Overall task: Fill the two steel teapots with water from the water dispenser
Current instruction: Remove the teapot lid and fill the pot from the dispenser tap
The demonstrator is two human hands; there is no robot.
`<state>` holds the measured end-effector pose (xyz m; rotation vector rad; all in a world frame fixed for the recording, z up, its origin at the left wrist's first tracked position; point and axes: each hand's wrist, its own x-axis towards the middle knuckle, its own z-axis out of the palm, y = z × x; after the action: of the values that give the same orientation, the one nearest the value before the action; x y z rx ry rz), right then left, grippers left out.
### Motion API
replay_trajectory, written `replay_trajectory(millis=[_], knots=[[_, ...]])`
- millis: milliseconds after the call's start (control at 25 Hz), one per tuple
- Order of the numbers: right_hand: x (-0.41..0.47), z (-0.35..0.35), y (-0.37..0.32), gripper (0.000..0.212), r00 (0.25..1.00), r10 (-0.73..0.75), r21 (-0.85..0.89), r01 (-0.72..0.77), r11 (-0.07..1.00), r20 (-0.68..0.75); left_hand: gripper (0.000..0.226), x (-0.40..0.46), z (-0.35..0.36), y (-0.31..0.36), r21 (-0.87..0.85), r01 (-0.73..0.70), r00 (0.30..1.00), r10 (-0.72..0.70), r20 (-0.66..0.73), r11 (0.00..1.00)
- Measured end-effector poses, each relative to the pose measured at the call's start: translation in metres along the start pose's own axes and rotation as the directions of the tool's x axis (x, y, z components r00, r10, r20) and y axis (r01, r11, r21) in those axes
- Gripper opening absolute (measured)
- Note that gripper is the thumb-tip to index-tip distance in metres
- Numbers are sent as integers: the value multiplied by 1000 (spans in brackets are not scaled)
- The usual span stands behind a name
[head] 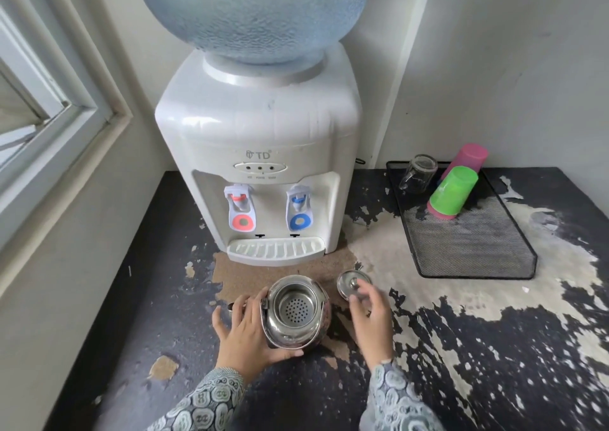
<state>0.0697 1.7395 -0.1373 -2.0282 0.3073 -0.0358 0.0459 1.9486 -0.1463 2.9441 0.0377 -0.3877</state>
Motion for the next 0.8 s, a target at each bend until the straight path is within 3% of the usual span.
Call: replay_trajectory(millis=[80, 200, 400, 520, 680, 800], knots=[[30, -4, 6, 33, 999, -7, -204, -1, 979, -36, 136, 0, -2, 0, -26, 12, 1000, -12, 10, 1000], [51, -3, 16, 32, 997, -25, -442, 53, 895, 69, 137, -1, -2, -1, -57, 6, 1000, -5, 19, 998], [51, -2, 2, 14, 988, -154, -280, 149, 948, 3, 134, -1, -3, -1, -51, 3, 1000, -2, 25, 999], [43, 4, -26, 14, 931, -365, -348, 349, 870, 20, 134, 0, -3, -1, -49, 0, 1000, 1, 20, 999], [29, 11, -42, 14, 900, -435, -213, 425, 880, 2, 135, 0, -2, -1, -58, -5, 1000, 6, 17, 998], [15, 17, -45, 23, 828, -538, -242, 560, 792, 157, 134, 0, -3, -1, -69, -12, 1000, 14, 21, 998]])
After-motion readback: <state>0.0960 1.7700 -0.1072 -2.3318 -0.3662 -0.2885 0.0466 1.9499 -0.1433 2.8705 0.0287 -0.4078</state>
